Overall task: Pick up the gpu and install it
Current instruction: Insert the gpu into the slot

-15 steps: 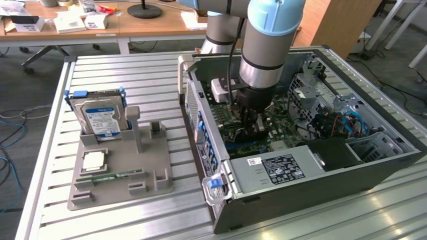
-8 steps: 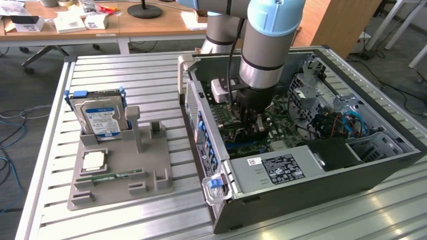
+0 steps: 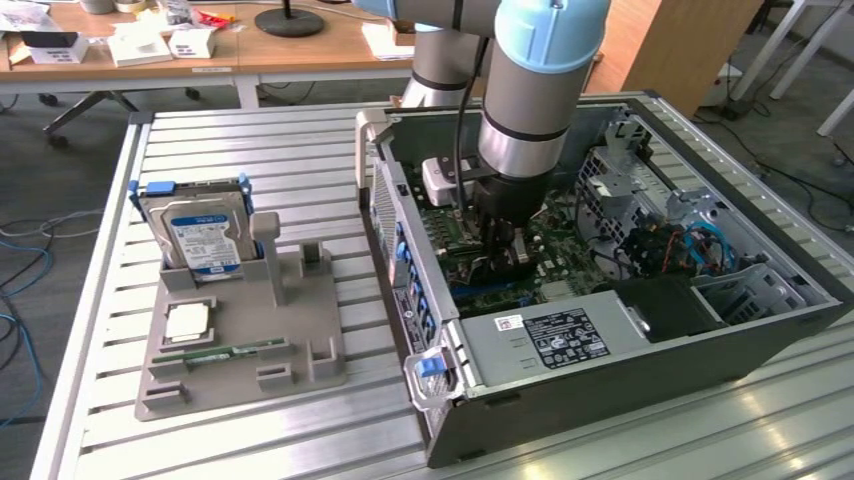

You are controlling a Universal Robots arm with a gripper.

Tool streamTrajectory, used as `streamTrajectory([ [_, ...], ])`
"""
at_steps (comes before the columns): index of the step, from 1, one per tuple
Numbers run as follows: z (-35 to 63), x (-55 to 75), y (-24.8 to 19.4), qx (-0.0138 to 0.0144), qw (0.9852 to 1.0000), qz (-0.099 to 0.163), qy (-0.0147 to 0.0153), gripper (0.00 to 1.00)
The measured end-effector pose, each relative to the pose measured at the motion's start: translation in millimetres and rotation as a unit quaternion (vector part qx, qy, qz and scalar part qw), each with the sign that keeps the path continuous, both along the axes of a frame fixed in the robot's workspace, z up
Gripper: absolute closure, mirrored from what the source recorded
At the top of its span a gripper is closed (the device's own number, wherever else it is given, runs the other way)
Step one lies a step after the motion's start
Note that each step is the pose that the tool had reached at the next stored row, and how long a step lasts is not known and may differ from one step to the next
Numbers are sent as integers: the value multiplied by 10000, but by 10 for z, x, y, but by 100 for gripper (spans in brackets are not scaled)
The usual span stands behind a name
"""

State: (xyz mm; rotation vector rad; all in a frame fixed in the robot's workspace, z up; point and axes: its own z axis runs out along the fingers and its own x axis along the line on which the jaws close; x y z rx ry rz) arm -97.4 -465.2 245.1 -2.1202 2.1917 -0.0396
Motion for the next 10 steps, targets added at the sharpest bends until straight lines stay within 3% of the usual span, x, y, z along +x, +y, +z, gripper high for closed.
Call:
streamTrajectory([
  [10,0,0,0,0,10000,0,0,74],
])
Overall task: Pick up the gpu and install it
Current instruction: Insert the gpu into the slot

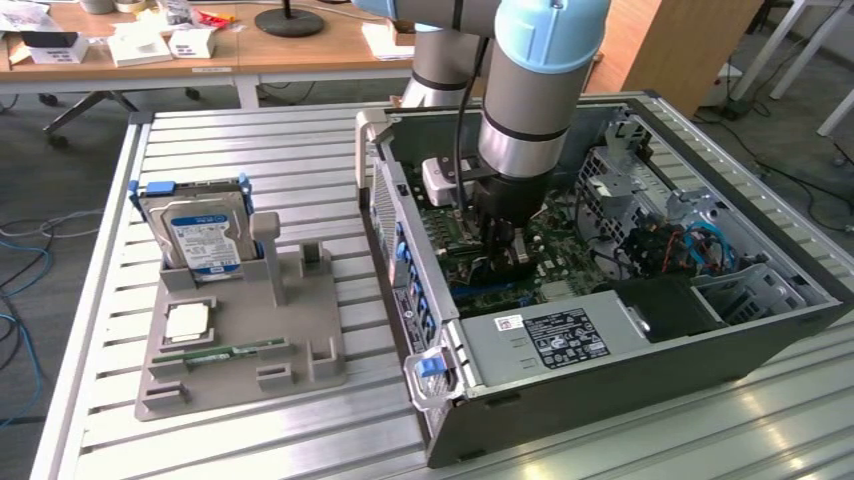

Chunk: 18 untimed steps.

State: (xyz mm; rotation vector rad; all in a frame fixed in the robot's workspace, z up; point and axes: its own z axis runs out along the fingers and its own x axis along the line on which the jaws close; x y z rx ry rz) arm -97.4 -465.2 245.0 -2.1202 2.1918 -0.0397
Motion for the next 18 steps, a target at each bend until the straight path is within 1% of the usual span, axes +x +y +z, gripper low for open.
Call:
streamTrajectory([
  [18,-10,-14,0,0,10000,0,0,74],
])
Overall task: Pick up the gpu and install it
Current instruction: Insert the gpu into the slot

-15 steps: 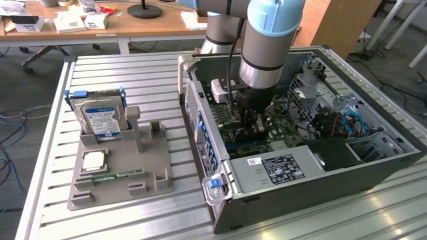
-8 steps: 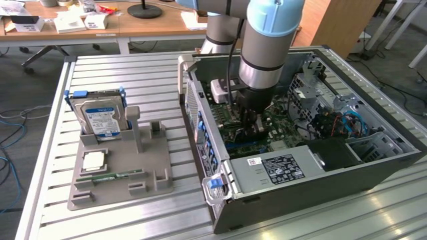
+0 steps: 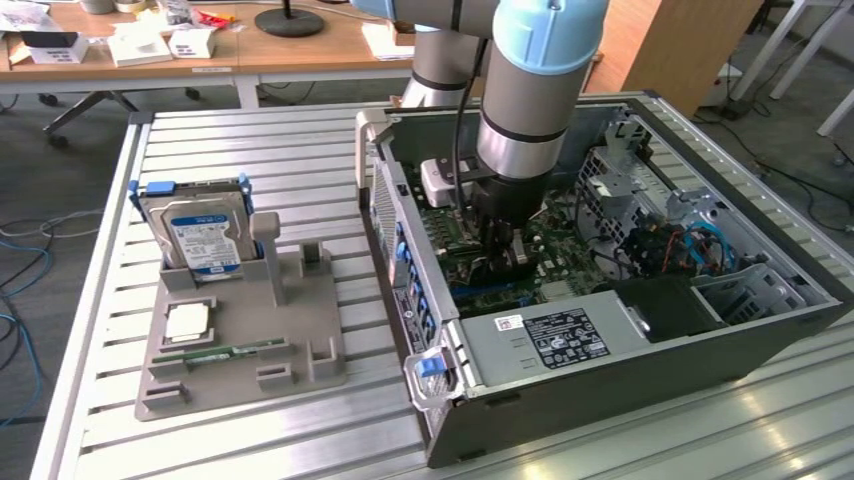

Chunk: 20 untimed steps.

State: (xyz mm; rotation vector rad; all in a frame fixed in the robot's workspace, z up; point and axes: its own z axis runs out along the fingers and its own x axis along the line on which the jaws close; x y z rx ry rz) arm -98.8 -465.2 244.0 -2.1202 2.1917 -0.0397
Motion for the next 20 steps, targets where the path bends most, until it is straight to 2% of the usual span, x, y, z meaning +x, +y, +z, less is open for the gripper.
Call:
streamTrajectory([
  [18,0,0,-3,0,10000,0,0,74],
  [20,-4,0,-4,-12,10000,1,1,74],
])
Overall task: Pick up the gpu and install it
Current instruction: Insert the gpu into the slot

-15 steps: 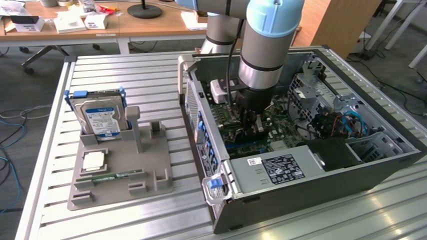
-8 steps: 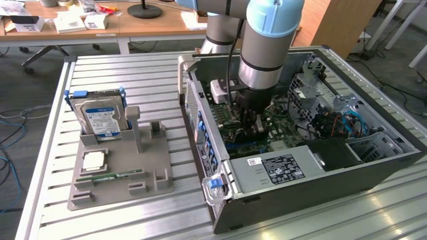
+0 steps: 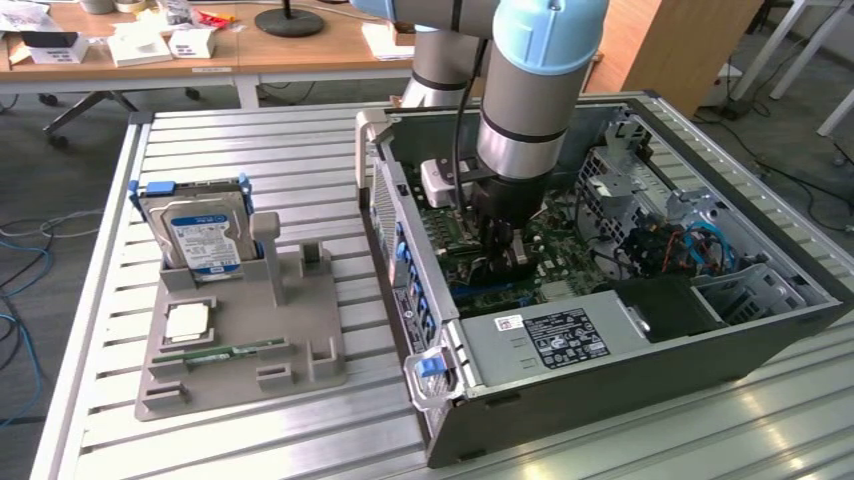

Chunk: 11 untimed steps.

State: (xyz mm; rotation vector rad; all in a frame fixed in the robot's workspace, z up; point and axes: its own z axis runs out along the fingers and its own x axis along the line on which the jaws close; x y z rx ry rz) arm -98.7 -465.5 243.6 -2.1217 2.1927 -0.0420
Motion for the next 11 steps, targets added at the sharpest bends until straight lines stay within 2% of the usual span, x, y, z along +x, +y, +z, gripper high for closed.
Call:
streamTrajectory([
  [11,-2,0,1,1,10000,-1,-1,74],
])
